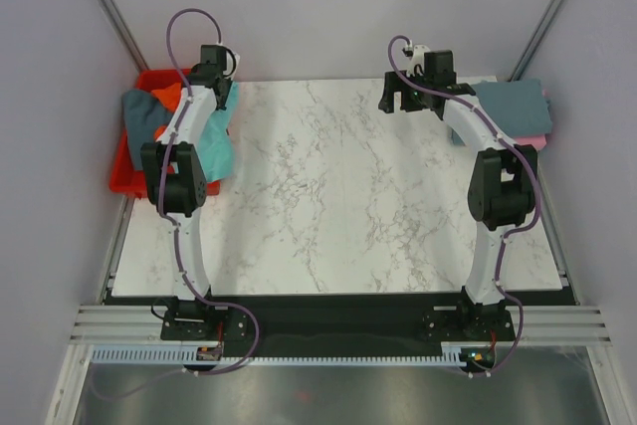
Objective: Fold and stack the t-shirts
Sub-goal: Grab the tshirt from the pile, then move the tshirt to the center of the board
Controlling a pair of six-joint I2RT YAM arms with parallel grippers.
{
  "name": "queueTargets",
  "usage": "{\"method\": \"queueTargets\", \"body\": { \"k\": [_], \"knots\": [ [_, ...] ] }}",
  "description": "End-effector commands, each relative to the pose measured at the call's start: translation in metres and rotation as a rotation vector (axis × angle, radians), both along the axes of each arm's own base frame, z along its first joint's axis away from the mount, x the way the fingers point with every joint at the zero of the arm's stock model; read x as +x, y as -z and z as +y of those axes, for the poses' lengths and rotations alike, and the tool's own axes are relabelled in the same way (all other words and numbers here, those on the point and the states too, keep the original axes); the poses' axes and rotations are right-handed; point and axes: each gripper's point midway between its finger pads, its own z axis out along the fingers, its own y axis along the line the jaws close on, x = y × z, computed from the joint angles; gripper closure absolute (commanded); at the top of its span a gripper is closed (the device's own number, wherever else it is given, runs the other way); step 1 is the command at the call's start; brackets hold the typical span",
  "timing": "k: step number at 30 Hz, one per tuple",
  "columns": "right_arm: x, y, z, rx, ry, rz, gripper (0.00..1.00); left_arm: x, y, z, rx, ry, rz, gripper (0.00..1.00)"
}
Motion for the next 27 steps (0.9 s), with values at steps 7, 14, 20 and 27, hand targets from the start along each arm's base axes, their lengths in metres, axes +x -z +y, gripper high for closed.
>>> {"method": "queueTargets", "body": {
  "k": [7, 14, 20, 27],
  "knots": [
    [0.016, -0.018, -0.001, -0.045, 0.034, -0.078, 0.02, -0.023, -0.230, -0.159, -0.330, 0.351, -0.461, 0.98],
    [0.023, -0.019, 0.002, -0.059, 0.032, -0.092, 0.02, -0.093, -0.281, -0.263, -0.562, 0.652, -0.454, 0.98],
    [0.019, -0.013, 0.005, -0.067, 0.025, -0.080, 0.02, -0.072, -0.228, -0.236, -0.423, 0.436, -0.396, 0.40],
    [0.016, -0.016, -0.002, -0.087, 0.044, -0.085, 0.02, -0.062, -0.081, -0.152, -0.294, 0.191, -0.096, 0.35]
  ]
}}
